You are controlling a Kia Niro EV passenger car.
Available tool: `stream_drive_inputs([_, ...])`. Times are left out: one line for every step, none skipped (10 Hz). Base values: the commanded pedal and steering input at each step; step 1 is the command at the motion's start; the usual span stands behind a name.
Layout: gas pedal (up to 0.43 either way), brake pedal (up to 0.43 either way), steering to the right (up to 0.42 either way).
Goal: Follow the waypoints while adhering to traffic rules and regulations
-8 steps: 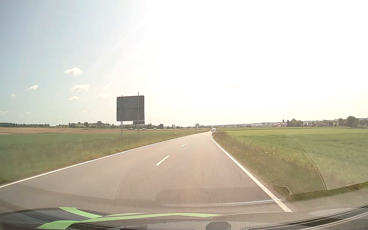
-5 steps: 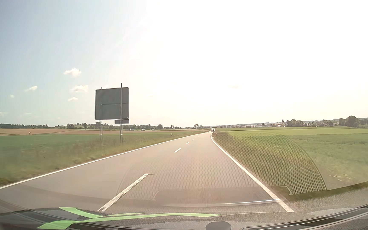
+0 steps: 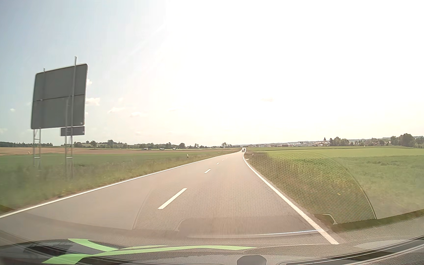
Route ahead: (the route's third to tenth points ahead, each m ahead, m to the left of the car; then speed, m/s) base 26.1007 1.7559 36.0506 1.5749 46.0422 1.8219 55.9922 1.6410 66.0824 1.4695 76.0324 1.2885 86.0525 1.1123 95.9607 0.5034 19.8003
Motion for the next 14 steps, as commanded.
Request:
stream_drive_inputs([0.177,0.000,0.001])
stream_drive_inputs([0.177,0.000,0.001])
stream_drive_inputs([0.169,0.000,0.001])
stream_drive_inputs([0.118,0.000,0.001])
stream_drive_inputs([0.110,0.000,0.001])
stream_drive_inputs([0.110,0.000,0.001])
stream_drive_inputs([0.110,0.000,0.001])
stream_drive_inputs([0.118,0.000,0.001])
stream_drive_inputs([0.130,0.000,0.001])
stream_drive_inputs([0.157,0.000,0.001])
stream_drive_inputs([0.169,0.000,0.001])
stream_drive_inputs([0.169,0.000,0.001])
stream_drive_inputs([0.169,0.000,0.001])
stream_drive_inputs([0.169,0.000,0.001])
